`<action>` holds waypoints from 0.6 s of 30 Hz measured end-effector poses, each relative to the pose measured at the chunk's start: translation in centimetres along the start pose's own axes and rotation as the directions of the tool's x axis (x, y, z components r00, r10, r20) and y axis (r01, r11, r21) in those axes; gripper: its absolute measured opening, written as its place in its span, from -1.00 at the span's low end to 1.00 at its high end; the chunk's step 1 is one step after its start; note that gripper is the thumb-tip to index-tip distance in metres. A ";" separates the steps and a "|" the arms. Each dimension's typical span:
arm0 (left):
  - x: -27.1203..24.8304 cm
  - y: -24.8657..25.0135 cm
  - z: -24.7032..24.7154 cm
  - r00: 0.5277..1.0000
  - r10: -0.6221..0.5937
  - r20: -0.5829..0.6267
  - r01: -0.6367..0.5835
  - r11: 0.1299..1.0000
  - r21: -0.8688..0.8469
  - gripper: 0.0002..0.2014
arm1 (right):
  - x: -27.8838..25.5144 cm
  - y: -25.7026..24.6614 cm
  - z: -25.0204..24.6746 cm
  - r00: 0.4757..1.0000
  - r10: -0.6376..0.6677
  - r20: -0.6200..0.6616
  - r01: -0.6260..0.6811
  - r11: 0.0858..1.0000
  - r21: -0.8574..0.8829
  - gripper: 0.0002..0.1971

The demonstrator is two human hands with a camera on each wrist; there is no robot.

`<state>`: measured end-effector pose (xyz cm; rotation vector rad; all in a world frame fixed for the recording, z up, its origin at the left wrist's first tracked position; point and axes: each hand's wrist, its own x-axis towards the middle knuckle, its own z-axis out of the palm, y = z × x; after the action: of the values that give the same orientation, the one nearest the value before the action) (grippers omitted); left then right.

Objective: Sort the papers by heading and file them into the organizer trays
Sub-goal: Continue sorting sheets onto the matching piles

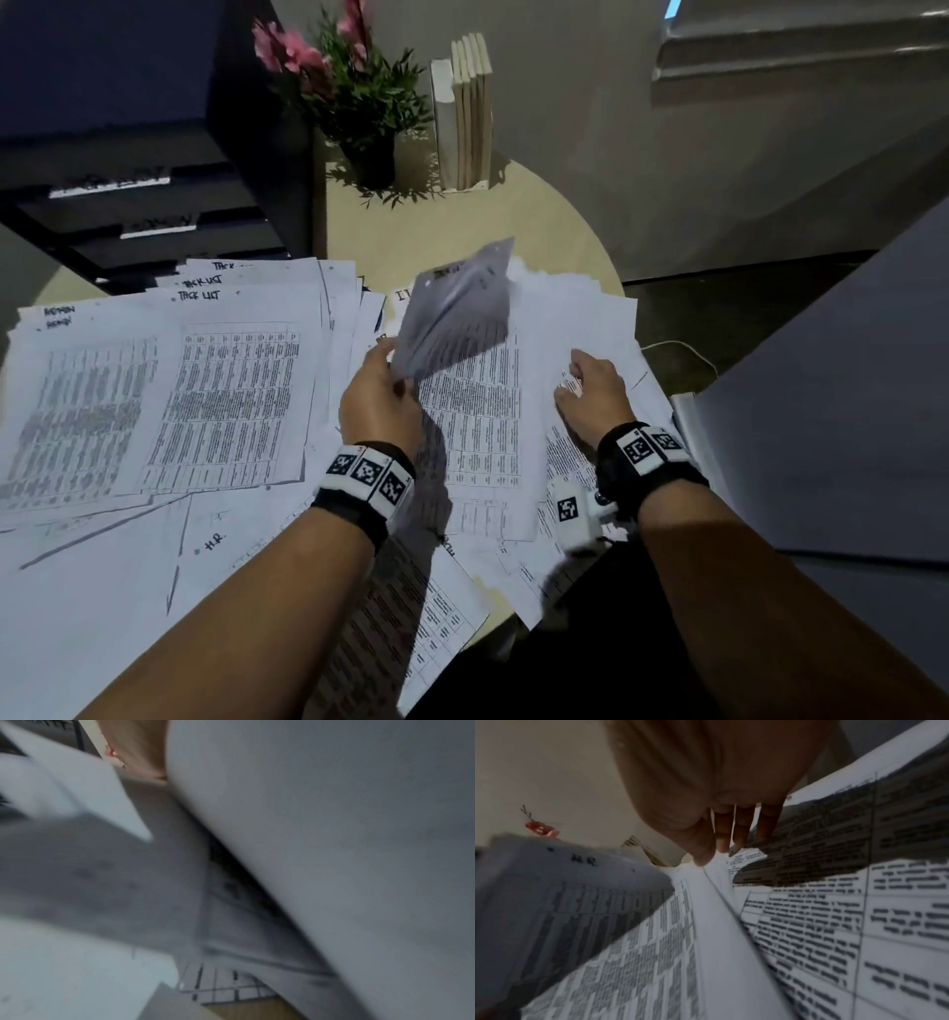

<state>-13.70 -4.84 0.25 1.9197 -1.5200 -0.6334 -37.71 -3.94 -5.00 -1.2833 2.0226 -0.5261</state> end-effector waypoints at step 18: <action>0.9 2.1 -4.0 0.992 -0.064 0.106 0.120 0.689 -0.714 -0.43 | -4.5 -9.2 -4.7 0.966 -0.242 -0.094 0.236 0.669 0.705 -0.41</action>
<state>-12.17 -5.41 4.60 1.3550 -0.9741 -1.1585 -34.09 -3.98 5.66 -1.0325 1.3830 -1.2854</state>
